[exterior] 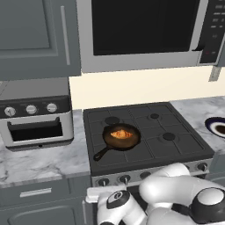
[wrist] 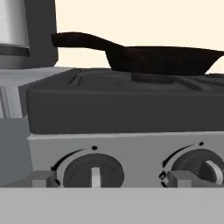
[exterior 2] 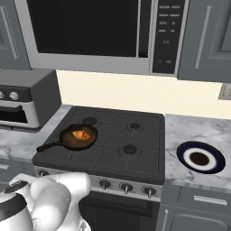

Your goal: Pick the croissant and place it on the pan. Then turn on the stove to warm the croissant.

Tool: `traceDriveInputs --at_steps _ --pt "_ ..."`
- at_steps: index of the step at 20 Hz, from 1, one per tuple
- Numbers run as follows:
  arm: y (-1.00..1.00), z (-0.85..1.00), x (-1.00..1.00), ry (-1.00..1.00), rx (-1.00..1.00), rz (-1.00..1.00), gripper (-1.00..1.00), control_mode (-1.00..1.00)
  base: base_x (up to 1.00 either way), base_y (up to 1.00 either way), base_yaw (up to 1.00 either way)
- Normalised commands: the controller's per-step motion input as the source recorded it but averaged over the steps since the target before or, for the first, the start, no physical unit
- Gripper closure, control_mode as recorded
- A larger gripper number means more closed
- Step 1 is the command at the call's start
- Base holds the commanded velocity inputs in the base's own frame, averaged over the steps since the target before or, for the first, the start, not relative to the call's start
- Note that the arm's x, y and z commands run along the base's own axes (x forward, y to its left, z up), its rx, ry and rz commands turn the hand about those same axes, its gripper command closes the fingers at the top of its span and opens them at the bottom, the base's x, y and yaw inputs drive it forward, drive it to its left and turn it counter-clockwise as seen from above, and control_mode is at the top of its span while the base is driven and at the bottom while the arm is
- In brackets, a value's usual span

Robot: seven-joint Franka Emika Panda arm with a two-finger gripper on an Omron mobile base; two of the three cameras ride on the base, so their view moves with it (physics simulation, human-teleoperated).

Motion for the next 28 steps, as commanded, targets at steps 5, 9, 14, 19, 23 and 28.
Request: traceDriveInputs --at_steps 5,9,14,19,23,28 --pt "0.07 -0.51 0.0 -0.05 0.03 0.0 -1.0 -1.0 0.0 0.0 0.0" --pt "0.18 -0.29 0.01 -0.04 0.03 0.0 -1.0 -1.0 0.0 0.0 0.0" --pt "0.11 -0.25 0.08 -0.02 0.03 0.0 -1.0 -1.0 0.0 0.0 0.0" --pt "0.0 -0.05 0.19 -0.03 0.08 -0.01 -1.0 -1.0 0.0 0.0 0.0" --pt "-0.07 0.0 0.06 -0.05 0.11 -0.03 -1.0 -1.0 0.0 0.0 0.0" --pt "-0.12 0.0 0.0 -0.03 0.11 -0.03 -1.0 -1.0 0.0 0.0 0.0"
